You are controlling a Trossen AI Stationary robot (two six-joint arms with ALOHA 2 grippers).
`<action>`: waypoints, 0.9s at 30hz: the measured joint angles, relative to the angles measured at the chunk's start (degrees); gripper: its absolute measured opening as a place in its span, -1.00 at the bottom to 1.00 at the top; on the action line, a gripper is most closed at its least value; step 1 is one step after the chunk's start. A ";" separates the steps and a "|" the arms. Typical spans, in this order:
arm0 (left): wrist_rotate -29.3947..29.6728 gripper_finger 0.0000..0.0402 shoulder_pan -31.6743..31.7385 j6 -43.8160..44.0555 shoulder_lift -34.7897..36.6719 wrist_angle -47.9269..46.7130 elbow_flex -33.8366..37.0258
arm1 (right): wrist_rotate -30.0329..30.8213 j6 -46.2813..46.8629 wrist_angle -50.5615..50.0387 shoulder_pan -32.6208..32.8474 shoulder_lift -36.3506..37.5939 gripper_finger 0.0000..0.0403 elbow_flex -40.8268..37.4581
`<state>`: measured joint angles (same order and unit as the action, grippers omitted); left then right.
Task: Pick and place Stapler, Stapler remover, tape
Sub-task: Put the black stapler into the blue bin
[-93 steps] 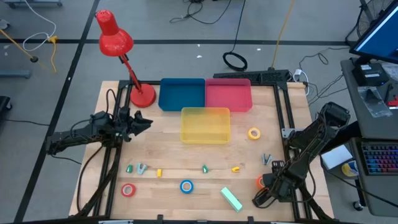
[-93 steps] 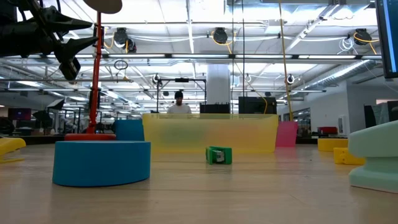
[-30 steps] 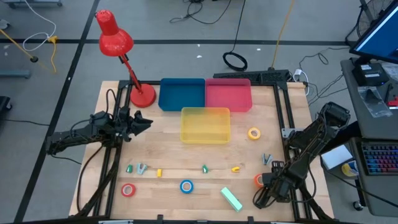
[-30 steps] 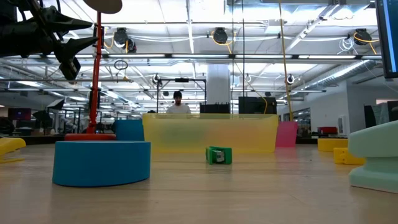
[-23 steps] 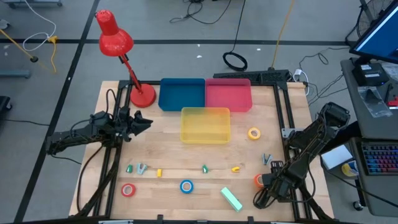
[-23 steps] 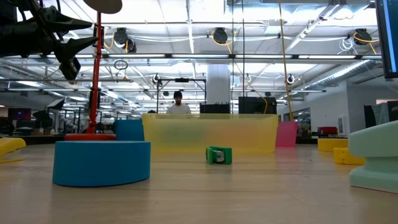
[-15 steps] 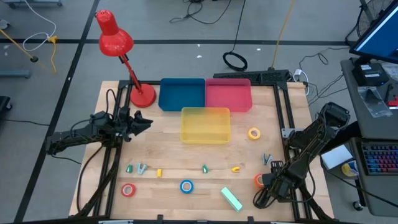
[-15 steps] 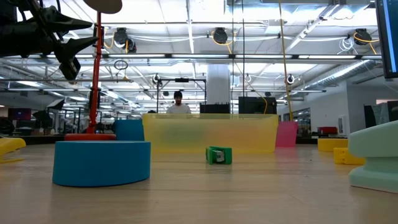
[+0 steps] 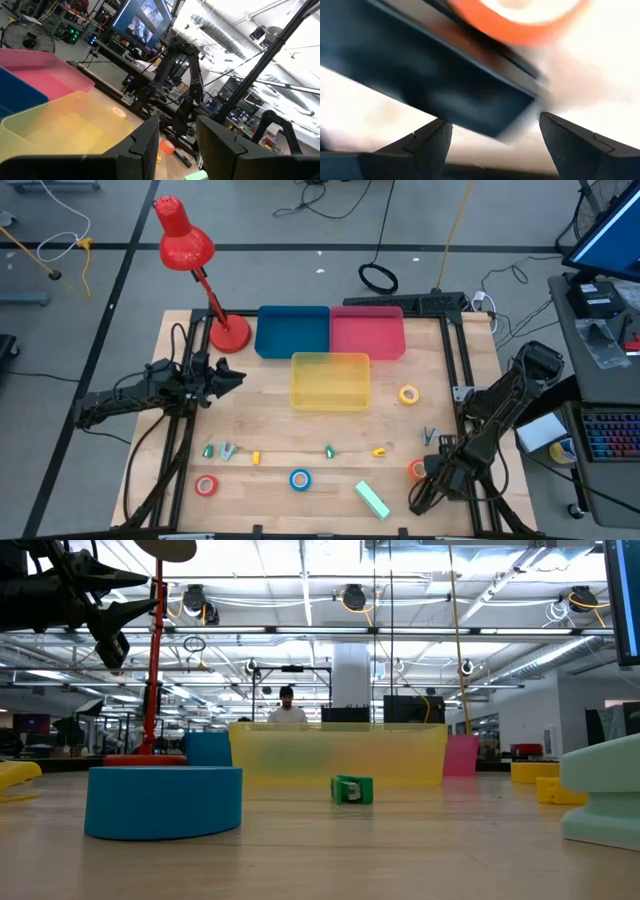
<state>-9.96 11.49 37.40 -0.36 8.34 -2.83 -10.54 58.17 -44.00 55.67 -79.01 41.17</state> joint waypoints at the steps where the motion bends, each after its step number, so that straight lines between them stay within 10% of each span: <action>1: 0.00 -0.33 0.00 -0.02 0.00 0.01 0.00 | 0.16 0.55 -0.81 -0.19 1.02 0.45 0.00; 27: -0.28 -0.33 0.00 0.27 0.00 0.04 0.00 | 2.97 -20.94 8.49 -6.94 7.47 0.45 0.35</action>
<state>-10.24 11.49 37.67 -0.36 8.38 -2.83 -7.57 37.23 -35.52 48.73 -71.55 41.52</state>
